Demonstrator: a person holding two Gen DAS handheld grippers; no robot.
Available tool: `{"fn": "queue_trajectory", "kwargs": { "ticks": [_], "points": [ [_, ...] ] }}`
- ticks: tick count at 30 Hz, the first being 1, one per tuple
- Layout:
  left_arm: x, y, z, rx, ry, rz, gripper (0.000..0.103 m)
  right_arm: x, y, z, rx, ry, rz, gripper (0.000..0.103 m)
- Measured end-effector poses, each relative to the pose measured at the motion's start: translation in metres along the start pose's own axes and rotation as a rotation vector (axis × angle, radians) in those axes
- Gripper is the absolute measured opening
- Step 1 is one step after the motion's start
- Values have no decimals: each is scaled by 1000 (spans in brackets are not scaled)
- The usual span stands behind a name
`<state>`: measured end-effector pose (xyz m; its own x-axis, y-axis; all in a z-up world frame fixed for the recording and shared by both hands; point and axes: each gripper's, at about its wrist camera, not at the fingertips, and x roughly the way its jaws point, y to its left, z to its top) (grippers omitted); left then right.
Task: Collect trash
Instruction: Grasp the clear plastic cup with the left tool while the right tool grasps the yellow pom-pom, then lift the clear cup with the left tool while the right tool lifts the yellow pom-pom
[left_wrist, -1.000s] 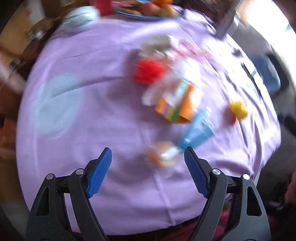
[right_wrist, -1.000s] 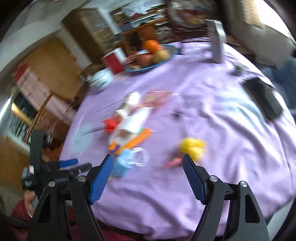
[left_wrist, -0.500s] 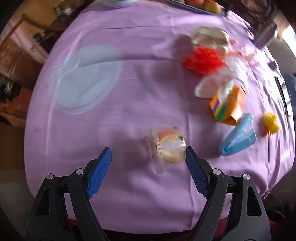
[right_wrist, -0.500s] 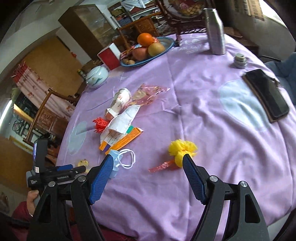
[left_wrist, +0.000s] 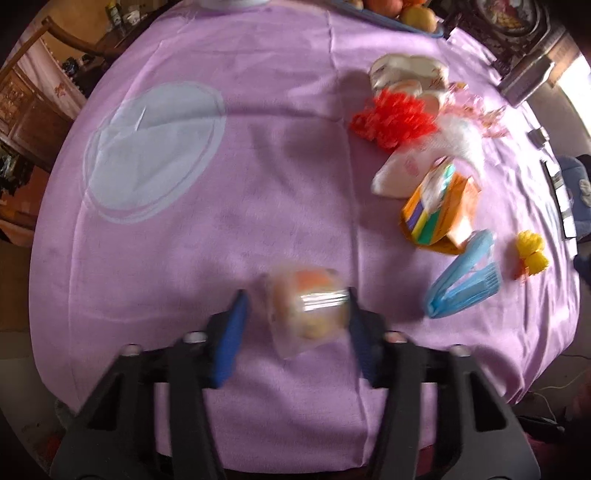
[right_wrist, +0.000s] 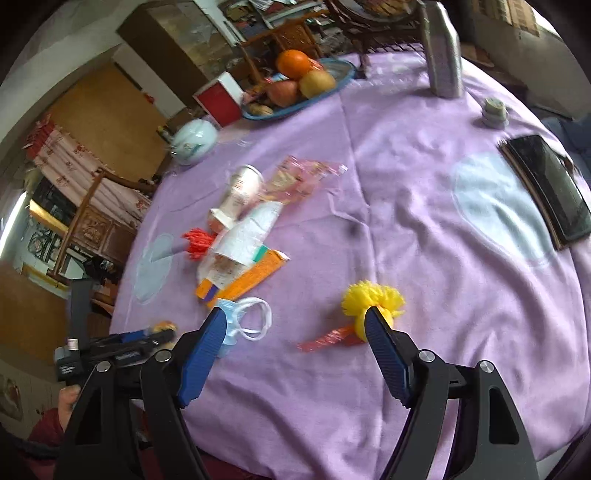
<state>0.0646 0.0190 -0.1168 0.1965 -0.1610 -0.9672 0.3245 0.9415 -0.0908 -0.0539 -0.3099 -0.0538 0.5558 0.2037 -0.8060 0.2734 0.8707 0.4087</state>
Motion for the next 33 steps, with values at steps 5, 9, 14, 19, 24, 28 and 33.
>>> {"fn": "queue_trajectory", "kwargs": {
  "ticks": [5,9,14,19,24,28,33],
  "points": [
    [-19,-1,8,0,-50,3,34,15,-13,-2,3,37,-74,76],
    [-31,2,13,-19,-78,-5,34,25,-17,0,-12,42,-109,72],
    [-40,7,13,-45,-90,-2,34,39,-23,0,-4,70,-119,50],
    [-46,14,9,-71,-96,14,34,47,-30,1,24,88,-123,32],
    [-45,19,7,-84,-89,5,34,49,-28,2,13,99,-124,27],
    [-41,13,4,-65,-77,-15,35,49,-25,1,6,104,-115,30],
    [-28,0,3,-15,-40,-16,44,49,-23,0,1,110,-109,36]
  ]
}}
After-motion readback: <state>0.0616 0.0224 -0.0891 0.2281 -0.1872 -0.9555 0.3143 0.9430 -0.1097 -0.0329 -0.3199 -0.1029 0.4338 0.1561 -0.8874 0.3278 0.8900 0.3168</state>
